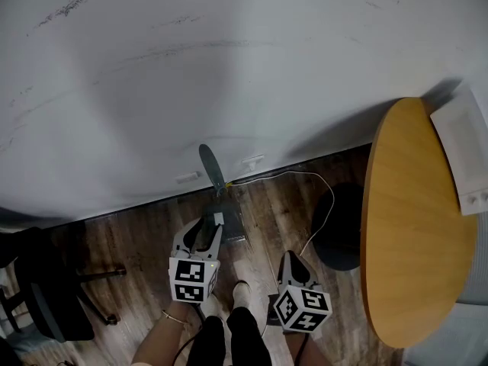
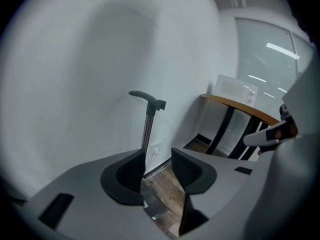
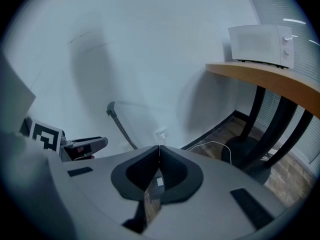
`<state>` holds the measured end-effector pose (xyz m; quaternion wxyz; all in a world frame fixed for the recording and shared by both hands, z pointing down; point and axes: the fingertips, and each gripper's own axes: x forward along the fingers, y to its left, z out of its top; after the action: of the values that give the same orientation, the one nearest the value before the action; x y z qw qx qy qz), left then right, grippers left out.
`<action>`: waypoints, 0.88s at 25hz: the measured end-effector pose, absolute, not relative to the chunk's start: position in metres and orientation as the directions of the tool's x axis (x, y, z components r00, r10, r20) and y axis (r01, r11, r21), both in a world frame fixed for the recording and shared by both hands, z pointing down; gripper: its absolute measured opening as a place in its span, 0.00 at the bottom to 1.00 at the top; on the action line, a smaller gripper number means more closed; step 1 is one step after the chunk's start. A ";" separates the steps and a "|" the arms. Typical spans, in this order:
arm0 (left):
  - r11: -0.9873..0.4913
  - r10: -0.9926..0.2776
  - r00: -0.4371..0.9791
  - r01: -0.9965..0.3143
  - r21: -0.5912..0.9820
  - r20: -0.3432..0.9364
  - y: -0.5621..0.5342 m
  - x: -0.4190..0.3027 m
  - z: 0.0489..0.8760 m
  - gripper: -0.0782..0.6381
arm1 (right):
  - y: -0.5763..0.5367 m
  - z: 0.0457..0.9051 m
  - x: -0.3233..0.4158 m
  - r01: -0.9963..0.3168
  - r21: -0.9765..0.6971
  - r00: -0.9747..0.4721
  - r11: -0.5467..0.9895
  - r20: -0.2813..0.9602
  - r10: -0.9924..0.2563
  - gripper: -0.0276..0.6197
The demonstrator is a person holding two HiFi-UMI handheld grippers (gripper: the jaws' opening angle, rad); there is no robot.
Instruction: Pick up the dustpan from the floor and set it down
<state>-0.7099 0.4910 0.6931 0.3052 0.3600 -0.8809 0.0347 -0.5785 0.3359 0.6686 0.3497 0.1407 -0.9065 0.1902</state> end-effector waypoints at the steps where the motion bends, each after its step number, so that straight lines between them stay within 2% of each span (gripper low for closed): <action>1: 0.742 -0.611 -0.559 -0.652 0.158 0.561 0.490 -0.714 0.695 0.36 | 0.335 0.670 -0.579 -0.392 -0.246 -0.713 0.886 0.690 -0.124 0.09; 22: 0.758 -0.593 -0.616 -0.644 0.102 0.519 0.453 -0.778 0.716 0.39 | 0.310 0.699 -0.579 -0.428 -0.226 -0.672 0.875 0.727 -0.141 0.09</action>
<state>-0.7782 0.4532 0.7163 0.2712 0.3444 -0.8976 0.0471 -0.5790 0.3100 0.6989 0.3726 0.1592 -0.8937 0.1929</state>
